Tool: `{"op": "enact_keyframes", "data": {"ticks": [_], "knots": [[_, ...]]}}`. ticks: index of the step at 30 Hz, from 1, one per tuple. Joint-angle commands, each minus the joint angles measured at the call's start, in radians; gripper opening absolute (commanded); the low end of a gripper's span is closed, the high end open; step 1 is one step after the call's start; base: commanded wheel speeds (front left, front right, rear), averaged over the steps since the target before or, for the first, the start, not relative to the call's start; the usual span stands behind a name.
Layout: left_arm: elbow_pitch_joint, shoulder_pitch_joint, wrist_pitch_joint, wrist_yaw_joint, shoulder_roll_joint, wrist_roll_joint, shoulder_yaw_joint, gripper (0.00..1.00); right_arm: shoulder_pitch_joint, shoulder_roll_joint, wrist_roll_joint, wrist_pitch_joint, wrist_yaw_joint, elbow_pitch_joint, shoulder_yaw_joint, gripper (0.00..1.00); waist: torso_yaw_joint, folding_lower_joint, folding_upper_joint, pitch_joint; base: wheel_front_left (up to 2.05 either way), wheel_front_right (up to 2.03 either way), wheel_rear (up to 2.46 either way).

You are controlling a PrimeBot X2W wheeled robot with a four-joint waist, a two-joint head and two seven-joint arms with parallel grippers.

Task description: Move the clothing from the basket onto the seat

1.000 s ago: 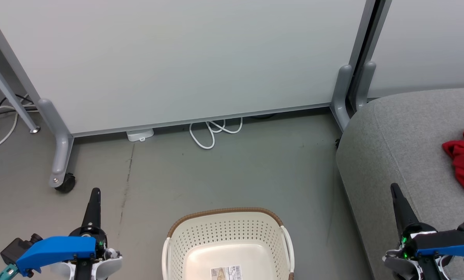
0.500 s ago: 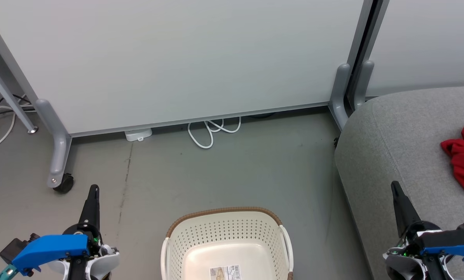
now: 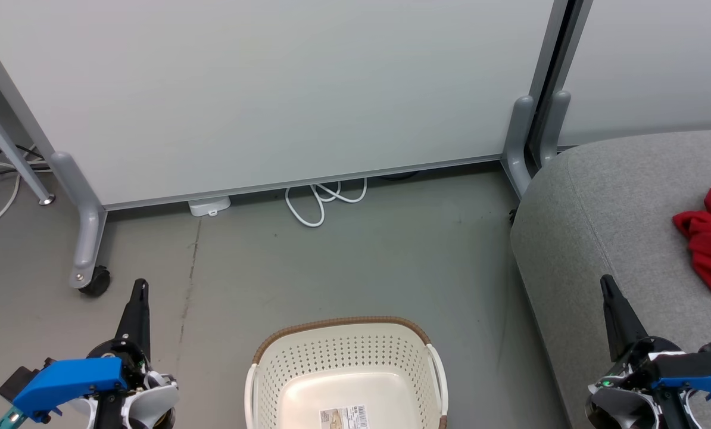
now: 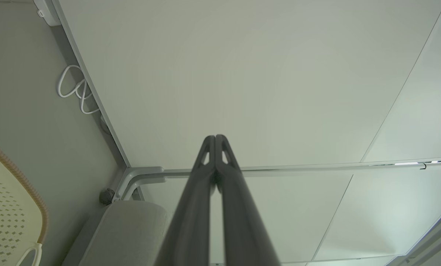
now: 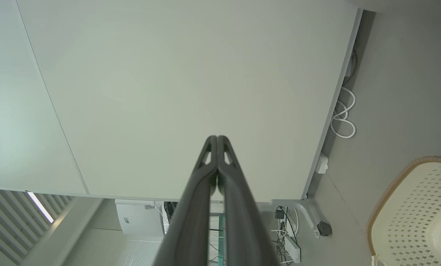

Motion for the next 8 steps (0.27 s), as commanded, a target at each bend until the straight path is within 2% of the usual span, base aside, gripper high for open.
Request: {"op": "enact_keyframes", "data": {"ticks": [1, 8], "knots": [[-0.007, -0.014, 0.006, -0.009, 0.0, -0.02, 0.004, 0.0, -0.014, -0.005, 0.019, 0.005, 0.0, -0.004, -0.003, 0.0, -0.001, 0.0, -0.0001, 0.0, 0.0, 0.0, 0.0], [-0.006, -0.013, 0.007, -0.009, 0.0, -0.019, 0.004, 0.0, -0.015, -0.005, 0.018, 0.006, 0.0, -0.004, -0.003, 0.0, -0.001, 0.0, -0.0001, 0.0, 0.0, 0.0, 0.0]]}}
